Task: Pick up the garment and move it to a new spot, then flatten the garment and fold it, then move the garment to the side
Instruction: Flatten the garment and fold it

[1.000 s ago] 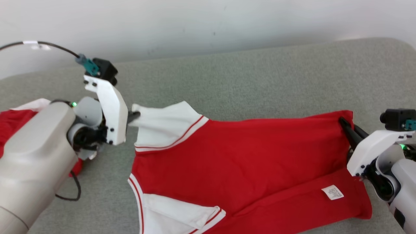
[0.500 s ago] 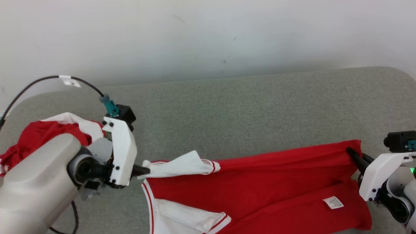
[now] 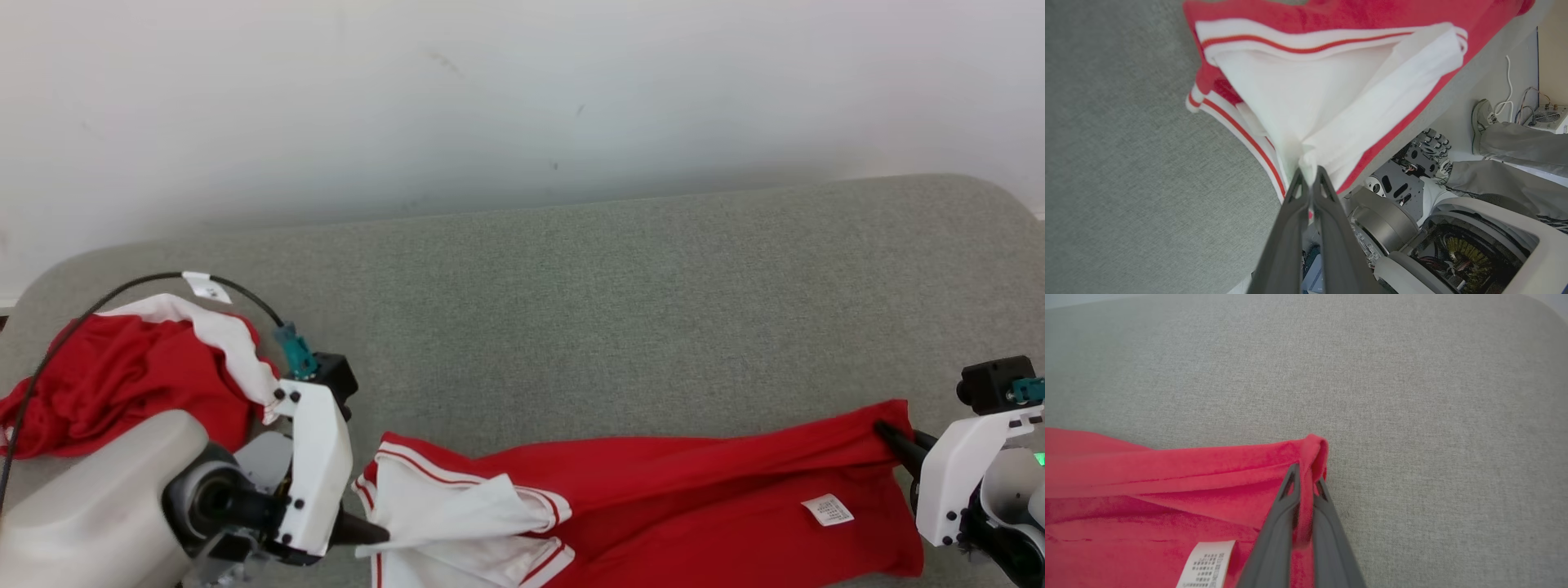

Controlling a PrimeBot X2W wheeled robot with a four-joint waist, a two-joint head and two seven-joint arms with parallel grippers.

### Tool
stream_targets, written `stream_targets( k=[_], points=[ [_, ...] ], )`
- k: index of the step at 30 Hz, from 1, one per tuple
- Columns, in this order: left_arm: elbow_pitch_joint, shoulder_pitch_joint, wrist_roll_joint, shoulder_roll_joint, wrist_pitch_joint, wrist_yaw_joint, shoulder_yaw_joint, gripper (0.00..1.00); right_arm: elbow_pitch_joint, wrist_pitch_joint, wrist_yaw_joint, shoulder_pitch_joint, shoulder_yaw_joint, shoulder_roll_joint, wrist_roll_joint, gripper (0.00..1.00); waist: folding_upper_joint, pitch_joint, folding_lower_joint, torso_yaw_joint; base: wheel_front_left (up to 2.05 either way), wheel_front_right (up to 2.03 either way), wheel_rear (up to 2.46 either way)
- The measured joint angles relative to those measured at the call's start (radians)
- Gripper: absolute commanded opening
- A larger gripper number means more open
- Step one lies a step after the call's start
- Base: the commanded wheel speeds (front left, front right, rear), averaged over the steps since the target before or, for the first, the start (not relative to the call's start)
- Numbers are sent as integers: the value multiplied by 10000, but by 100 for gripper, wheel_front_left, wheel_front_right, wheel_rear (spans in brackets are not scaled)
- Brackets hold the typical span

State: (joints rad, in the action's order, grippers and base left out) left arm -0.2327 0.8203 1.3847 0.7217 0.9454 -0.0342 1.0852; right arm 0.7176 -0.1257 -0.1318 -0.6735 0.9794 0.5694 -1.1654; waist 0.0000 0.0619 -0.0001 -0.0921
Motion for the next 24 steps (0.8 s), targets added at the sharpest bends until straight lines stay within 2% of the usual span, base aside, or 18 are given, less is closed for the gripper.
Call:
stream_targets(
  k=[2,3,4,5,6,7,8,19,24],
  points=[
    [115,-187,136,12,-29,31,-15,0,-56,-151,0,-2,161,71,-92,31,0,-1,0,-28,0,0,0],
    [150,-278,180,8,-48,48,-12,0,-73,-217,0,-1,242,100,-125,45,0,-3,0,-39,0,0,0],
    [178,-357,184,6,-59,63,6,0,-96,-270,0,-2,318,130,-157,68,0,-7,0,-49,0,0,0],
    [201,-435,184,2,-107,88,33,19,-117,-274,0,-2,382,163,-174,87,0,-13,0,-56,0,0,0],
    [201,-513,186,-10,-138,90,63,33,-128,-318,0,-2,445,194,-209,100,0,-21,0,-65,0,0,0],
    [180,-606,198,-31,-144,88,92,38,-132,-339,0,-2,510,213,-244,100,0,-32,0,-75,0,0,0],
    [150,-707,219,-67,-165,86,140,98,-146,-408,0,-1,587,230,-259,100,0,-49,0,-83,0,0,0],
    [-284,-1163,276,-221,-683,-180,111,100,-431,-399,0,1,1074,692,-608,100,0,-522,0,-81,0,0,0],
    [-134,-1047,109,-58,-1463,-244,-295,100,-694,86,0,-24,1005,1062,-662,100,0,-730,0,-6,0,0,0]
  ],
)
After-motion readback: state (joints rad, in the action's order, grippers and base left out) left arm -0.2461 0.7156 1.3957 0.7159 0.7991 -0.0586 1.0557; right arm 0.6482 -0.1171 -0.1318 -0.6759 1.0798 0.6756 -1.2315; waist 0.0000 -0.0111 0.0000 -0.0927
